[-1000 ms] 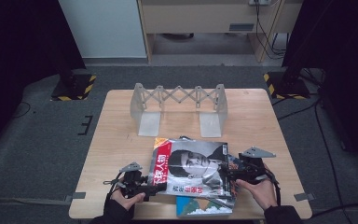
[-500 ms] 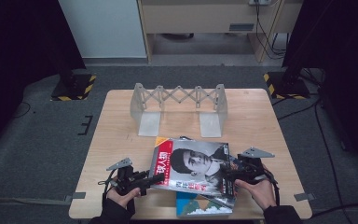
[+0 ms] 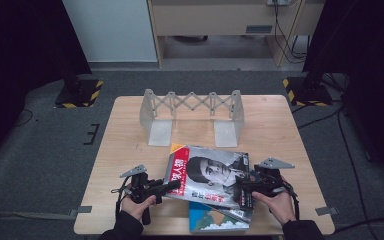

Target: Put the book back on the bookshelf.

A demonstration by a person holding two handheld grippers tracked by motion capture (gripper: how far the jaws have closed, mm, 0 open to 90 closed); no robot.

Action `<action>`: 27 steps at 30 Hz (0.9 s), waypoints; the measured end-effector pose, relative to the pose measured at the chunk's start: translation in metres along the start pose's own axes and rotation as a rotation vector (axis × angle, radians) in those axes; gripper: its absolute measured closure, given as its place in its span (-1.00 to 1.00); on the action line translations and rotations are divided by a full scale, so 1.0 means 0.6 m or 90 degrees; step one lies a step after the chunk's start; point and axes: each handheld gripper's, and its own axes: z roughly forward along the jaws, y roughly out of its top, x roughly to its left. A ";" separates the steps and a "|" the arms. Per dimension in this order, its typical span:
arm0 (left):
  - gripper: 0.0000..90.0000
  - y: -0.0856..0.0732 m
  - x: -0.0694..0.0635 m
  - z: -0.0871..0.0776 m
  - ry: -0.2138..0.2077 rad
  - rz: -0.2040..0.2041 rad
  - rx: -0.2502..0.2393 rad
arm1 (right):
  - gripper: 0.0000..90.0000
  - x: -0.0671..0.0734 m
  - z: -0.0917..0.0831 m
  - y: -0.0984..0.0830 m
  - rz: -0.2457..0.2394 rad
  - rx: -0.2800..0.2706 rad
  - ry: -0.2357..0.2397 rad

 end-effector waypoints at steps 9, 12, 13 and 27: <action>0.39 0.008 -0.009 0.032 -0.026 -0.001 0.013 | -0.79 -0.003 0.002 -0.003 0.012 -0.006 0.009; 0.48 0.009 -0.010 0.036 -0.038 -0.016 0.022 | -0.79 -0.003 0.002 -0.004 0.015 -0.006 0.010; 0.50 0.010 -0.010 0.036 -0.041 -0.021 0.024 | -0.79 -0.004 0.002 -0.004 0.017 -0.007 0.012; 0.80 0.042 -0.014 0.021 -0.080 -0.059 0.002 | -0.80 -0.021 -0.013 0.003 0.033 -0.031 0.005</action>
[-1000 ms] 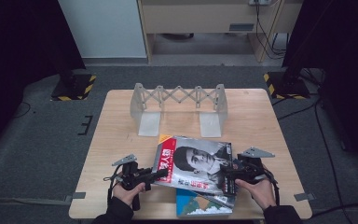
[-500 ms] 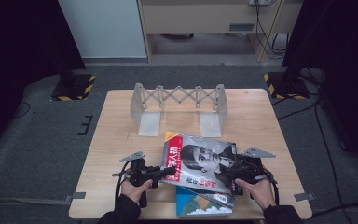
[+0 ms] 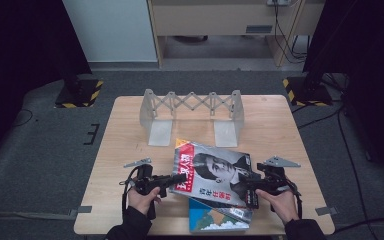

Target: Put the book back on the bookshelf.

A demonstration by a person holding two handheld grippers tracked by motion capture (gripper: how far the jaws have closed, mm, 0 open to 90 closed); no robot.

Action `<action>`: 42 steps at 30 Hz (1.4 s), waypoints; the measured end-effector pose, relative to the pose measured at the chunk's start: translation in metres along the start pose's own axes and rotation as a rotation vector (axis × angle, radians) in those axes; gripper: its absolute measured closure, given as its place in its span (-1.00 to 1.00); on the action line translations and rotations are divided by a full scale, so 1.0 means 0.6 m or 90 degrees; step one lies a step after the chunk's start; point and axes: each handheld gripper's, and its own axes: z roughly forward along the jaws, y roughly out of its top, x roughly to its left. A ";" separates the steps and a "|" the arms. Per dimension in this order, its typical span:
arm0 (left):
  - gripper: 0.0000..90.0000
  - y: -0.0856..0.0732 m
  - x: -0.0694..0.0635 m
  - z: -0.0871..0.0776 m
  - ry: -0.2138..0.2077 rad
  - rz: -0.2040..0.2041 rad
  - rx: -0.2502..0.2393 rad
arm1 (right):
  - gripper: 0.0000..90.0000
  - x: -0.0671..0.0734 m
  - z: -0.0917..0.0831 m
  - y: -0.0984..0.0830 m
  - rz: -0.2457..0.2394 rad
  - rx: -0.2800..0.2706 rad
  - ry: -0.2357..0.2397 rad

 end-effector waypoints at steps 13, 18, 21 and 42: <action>0.90 0.037 -0.018 -0.006 0.010 0.012 -0.026 | -0.79 -0.074 -0.036 -0.001 0.026 -0.013 -0.106; 0.90 0.047 -0.025 -0.006 0.015 0.022 -0.036 | -0.79 -0.093 -0.041 -0.006 0.026 0.000 -0.135; 0.88 0.036 -0.020 -0.003 0.037 -0.012 -0.023 | -0.79 -0.096 -0.043 -0.008 0.030 0.004 -0.141; 0.53 0.019 0.082 -0.037 0.147 -0.063 0.025 | -0.81 -0.018 -0.013 0.000 -0.042 -0.006 -0.053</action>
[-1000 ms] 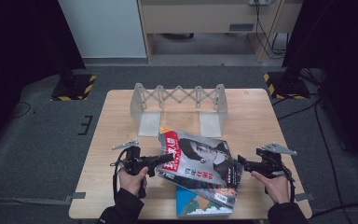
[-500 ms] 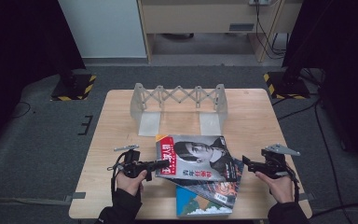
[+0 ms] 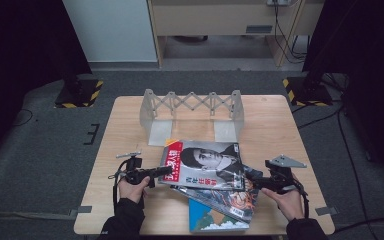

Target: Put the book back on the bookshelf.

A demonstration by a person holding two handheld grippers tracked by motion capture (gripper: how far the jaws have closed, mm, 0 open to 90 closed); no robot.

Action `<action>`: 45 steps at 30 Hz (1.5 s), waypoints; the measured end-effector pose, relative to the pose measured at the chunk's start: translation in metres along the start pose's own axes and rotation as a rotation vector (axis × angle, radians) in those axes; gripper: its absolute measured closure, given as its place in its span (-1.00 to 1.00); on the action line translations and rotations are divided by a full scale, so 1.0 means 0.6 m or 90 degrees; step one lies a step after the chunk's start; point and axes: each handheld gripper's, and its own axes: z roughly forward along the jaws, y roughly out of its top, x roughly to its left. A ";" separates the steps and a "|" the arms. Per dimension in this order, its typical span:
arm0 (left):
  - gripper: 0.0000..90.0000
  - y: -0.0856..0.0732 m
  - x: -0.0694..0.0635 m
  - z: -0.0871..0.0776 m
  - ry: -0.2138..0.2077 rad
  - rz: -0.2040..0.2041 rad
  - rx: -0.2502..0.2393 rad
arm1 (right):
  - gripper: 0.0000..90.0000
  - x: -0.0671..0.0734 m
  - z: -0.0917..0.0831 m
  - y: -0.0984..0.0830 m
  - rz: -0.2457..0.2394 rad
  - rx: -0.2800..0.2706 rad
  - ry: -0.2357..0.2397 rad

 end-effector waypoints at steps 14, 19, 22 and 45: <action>-0.39 -0.061 -0.009 -0.018 0.127 0.068 -0.070 | -0.81 0.019 0.010 0.007 -0.018 -0.003 0.012; -0.44 -0.082 -0.020 -0.011 0.125 0.053 -0.064 | -0.80 0.032 0.018 0.014 -0.021 -0.006 0.024; -0.42 -0.087 -0.022 -0.007 0.112 0.043 -0.068 | -0.79 0.045 0.027 0.019 -0.023 -0.005 0.035; -0.10 -0.072 -0.008 0.019 0.067 -0.009 -0.123 | -0.76 0.073 0.051 0.007 -0.057 0.038 0.065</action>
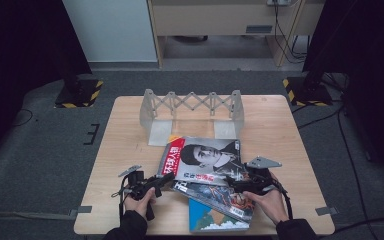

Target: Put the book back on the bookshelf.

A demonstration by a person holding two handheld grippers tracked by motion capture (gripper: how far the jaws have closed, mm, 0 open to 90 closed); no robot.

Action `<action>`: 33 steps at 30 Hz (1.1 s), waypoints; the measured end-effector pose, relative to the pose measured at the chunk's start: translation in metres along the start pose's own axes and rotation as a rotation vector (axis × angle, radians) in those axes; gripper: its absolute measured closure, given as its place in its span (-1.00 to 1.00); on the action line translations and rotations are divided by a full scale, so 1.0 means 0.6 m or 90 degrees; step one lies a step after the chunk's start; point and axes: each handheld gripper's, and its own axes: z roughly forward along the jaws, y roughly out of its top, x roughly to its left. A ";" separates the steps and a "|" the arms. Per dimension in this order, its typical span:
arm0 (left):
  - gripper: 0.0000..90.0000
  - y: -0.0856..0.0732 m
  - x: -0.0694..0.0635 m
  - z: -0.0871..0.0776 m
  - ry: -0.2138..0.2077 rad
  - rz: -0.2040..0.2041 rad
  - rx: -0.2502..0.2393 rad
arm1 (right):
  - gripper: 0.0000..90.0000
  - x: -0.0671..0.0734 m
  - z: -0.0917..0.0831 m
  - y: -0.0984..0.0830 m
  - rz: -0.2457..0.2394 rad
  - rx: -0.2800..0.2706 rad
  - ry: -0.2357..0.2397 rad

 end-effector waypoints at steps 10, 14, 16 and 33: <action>-0.27 -0.012 0.000 0.043 0.025 0.046 -0.042 | -0.74 0.002 0.003 -0.001 0.008 0.004 0.010; -0.06 -0.013 -0.004 0.043 0.035 0.037 -0.075 | -0.74 0.002 0.003 -0.001 0.007 0.005 0.012; 0.08 -0.011 -0.004 0.039 0.034 0.029 -0.079 | -0.74 0.003 0.004 -0.002 0.008 0.005 0.012; 0.57 0.021 -0.031 0.008 -0.003 -0.021 -0.063 | -0.74 -0.006 -0.003 0.000 0.025 -0.002 0.015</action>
